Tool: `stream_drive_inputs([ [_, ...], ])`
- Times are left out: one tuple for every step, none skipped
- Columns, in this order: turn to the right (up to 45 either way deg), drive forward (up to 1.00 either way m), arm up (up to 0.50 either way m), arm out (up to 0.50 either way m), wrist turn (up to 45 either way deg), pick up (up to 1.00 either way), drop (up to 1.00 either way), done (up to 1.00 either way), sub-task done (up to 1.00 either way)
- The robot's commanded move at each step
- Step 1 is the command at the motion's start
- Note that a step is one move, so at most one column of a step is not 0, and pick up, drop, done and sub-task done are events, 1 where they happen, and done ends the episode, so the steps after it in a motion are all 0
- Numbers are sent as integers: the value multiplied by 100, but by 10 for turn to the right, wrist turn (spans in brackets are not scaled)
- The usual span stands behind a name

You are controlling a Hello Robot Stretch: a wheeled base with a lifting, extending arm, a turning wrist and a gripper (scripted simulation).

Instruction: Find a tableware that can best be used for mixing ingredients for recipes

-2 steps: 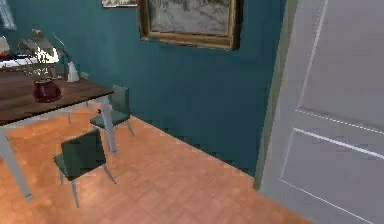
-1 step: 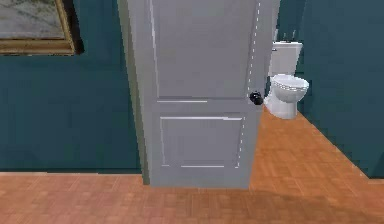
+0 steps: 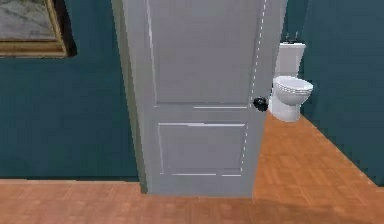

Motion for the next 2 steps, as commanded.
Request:
stream_drive_inputs([
  [-450, 0, 0, 0, 0, 0, 0, 0, 0],
  [-390, 0, 0, 0, 0, 0, 0, 0, 0],
])
